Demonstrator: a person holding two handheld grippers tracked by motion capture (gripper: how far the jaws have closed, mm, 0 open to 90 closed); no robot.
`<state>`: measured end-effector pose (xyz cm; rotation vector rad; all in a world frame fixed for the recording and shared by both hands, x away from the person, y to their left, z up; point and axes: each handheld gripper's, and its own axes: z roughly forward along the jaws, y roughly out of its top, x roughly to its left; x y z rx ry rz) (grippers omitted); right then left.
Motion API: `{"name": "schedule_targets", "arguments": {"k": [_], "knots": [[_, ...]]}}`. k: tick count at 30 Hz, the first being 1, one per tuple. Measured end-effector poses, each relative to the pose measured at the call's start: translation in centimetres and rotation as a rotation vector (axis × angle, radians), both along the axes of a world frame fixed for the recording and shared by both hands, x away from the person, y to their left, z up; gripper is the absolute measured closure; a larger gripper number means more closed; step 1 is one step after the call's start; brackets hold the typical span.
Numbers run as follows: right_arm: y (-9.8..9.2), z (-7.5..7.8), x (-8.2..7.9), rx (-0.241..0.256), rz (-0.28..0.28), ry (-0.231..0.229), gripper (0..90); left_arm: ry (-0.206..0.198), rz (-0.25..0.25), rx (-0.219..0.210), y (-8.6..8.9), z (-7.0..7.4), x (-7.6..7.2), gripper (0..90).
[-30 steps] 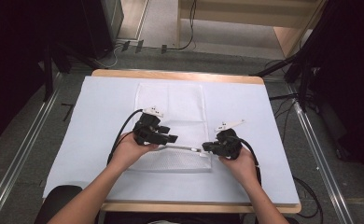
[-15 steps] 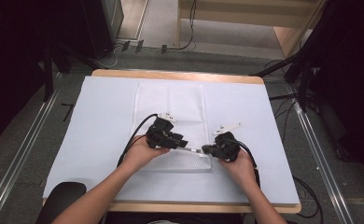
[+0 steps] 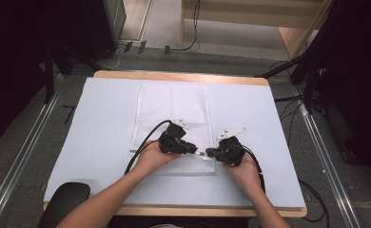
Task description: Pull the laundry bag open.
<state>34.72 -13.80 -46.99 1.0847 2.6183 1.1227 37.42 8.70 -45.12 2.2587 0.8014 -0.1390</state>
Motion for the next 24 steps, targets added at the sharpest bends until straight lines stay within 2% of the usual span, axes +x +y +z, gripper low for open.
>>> {"name": "schedule_targets", "arguments": {"k": [7,13,16,20,23,24], "knots": [[0.1,-0.1,-0.3,-0.005,0.000,-0.020,89.8,0.034,-0.013,-0.012,-0.7,-0.9,0.2,80.8],[0.1,-0.1,-0.4,-0.009,-0.002,-0.028,89.7,0.047,-0.039,0.001,-1.2,-1.0,-0.1,81.9],[0.1,-0.1,-0.4,-0.009,0.000,-0.029,89.7,0.042,-0.049,0.015,-1.5,-1.2,-0.4,81.7],[0.1,-0.1,-0.4,-0.013,0.001,-0.033,89.7,0.049,-0.045,-0.001,-1.4,-1.5,-0.3,81.0],[0.1,-0.1,-0.4,-0.014,0.000,-0.033,89.7,0.027,-0.047,-0.006,-1.6,-1.6,-0.5,80.6],[0.1,-0.1,-0.4,-0.013,0.000,-0.033,89.7,0.019,-0.042,0.006,-1.7,-1.5,-0.5,82.0]]}}
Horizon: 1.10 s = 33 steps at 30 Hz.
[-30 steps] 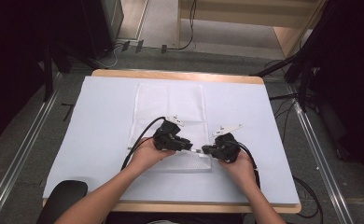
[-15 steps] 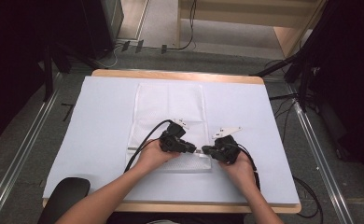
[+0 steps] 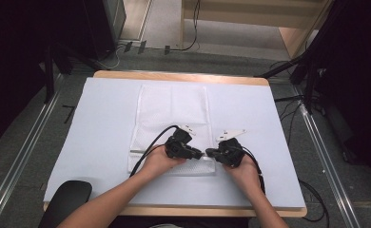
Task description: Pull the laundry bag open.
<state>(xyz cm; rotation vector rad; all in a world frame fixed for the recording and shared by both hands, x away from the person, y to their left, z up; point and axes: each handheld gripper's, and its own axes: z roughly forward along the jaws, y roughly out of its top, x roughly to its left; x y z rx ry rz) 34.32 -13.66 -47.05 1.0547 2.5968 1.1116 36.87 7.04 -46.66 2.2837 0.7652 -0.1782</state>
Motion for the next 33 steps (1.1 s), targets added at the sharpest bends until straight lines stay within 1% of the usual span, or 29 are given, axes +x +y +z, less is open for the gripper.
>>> {"name": "schedule_targets", "arguments": {"k": [1,2,3,4,7,10,14,16,18,21,27,32,33], "knots": [[0.0,0.0,0.0,0.000,0.000,0.000,89.8,0.000,0.005,0.001,0.0,0.0,0.0,84.4],[0.0,0.0,0.0,0.002,0.000,0.000,89.8,0.015,0.013,-0.012,0.0,-0.1,0.1,85.7],[0.0,0.0,0.0,0.002,-0.002,0.003,89.9,0.026,0.008,-0.011,0.1,-0.1,0.2,86.6],[0.0,0.0,0.0,0.005,-0.001,0.005,90.0,0.036,0.016,-0.015,0.1,-0.1,0.3,87.2],[0.0,0.0,0.0,0.003,0.005,0.001,90.0,0.053,0.017,-0.023,0.1,-0.1,0.4,87.6],[0.1,0.0,-0.1,-0.002,0.005,-0.001,90.0,0.065,0.013,-0.016,0.2,0.0,0.6,87.7],[0.0,-0.1,-0.2,-0.003,0.011,-0.013,90.0,0.086,0.017,-0.028,0.4,0.0,0.8,87.8],[-0.1,-0.1,-0.1,0.001,0.015,-0.017,90.0,0.088,0.015,-0.024,0.3,0.1,0.8,87.9],[-0.1,-0.1,-0.1,0.000,0.017,-0.018,90.0,0.098,0.021,-0.023,0.3,0.1,0.8,87.9],[-0.1,-0.2,-0.2,0.003,0.020,-0.019,90.0,0.106,0.016,-0.020,0.5,0.1,0.9,87.9],[-0.1,-0.2,-0.2,0.007,0.023,-0.012,90.0,0.115,0.012,-0.012,0.6,0.3,0.9,88.0],[-0.2,-0.2,-0.2,0.007,0.025,0.002,90.0,0.146,0.021,-0.024,0.8,0.2,1.1,88.0],[-0.2,-0.2,-0.3,0.004,0.027,0.001,90.0,0.146,0.025,-0.019,0.8,0.3,1.1,88.0]]}}
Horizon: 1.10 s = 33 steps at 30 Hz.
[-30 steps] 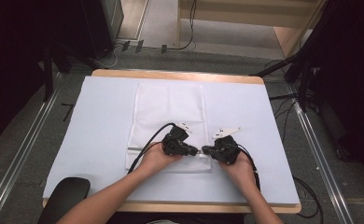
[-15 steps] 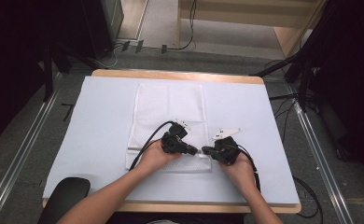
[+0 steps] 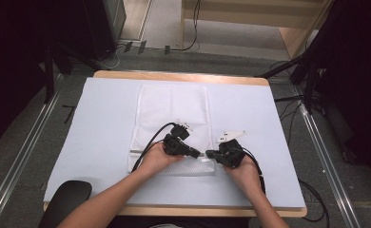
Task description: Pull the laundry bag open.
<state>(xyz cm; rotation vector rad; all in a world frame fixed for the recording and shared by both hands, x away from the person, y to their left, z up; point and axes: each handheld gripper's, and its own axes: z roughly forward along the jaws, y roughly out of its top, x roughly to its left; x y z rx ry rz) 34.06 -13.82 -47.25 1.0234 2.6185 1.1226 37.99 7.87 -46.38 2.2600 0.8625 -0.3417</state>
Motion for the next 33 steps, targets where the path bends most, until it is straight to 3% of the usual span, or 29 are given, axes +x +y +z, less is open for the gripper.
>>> {"name": "schedule_targets", "arguments": {"k": [5,18,24,28,33], "knots": [[0.0,0.0,-0.1,-0.008,0.003,-0.008,90.0,0.018,0.001,-0.006,0.7,0.2,0.2,88.0],[-0.1,-0.1,0.0,0.006,0.007,0.001,90.0,0.016,-0.008,0.004,1.6,0.7,0.3,88.0],[-0.1,0.0,0.2,0.002,0.013,0.005,90.0,0.040,0.003,-0.009,2.5,0.8,0.5,88.0],[-0.1,0.0,0.2,0.004,0.009,0.015,90.0,0.020,0.002,0.004,2.7,1.1,0.3,88.0],[-0.1,0.0,0.2,-0.002,0.016,0.011,90.0,0.022,0.011,0.004,3.4,1.3,0.4,88.0]]}}
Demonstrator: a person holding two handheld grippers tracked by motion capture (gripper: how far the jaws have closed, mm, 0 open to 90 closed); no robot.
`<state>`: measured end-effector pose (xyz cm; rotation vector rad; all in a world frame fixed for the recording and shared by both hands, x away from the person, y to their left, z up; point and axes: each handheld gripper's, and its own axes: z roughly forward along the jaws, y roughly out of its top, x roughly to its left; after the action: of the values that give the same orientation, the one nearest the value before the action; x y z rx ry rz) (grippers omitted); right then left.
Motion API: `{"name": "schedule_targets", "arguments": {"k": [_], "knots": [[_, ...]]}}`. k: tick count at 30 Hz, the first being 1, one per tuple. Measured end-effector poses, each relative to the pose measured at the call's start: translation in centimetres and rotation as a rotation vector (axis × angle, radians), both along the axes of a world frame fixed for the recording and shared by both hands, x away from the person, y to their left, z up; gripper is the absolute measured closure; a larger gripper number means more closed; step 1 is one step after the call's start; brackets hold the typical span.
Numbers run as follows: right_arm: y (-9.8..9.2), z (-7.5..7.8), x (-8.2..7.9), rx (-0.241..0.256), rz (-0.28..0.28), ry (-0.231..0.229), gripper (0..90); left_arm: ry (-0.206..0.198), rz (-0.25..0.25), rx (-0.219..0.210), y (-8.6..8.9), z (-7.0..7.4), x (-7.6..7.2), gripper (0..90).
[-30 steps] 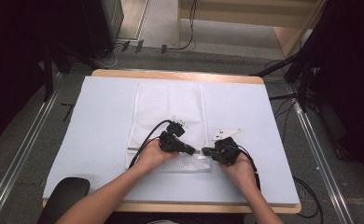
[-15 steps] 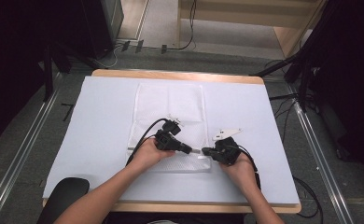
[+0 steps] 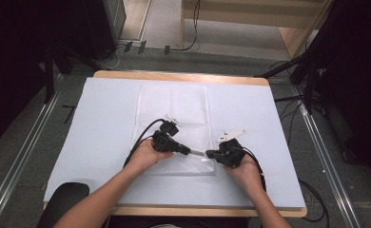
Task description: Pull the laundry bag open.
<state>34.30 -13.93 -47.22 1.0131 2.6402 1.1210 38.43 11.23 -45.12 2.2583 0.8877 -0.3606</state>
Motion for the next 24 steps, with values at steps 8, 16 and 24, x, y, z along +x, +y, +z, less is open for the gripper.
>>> {"name": "schedule_targets", "arguments": {"k": [8,16,24], "knots": [[0.0,0.0,0.0,0.000,0.014,-0.007,90.0,-0.004,0.010,-0.003,1.0,0.4,0.0,88.0],[-0.1,0.0,0.2,0.001,0.023,-0.001,90.0,-0.003,0.022,-0.011,1.9,0.8,-0.1,87.9],[-0.1,0.0,0.3,0.003,0.029,0.003,90.0,-0.003,0.030,0.002,2.5,0.7,-0.1,88.0]]}}
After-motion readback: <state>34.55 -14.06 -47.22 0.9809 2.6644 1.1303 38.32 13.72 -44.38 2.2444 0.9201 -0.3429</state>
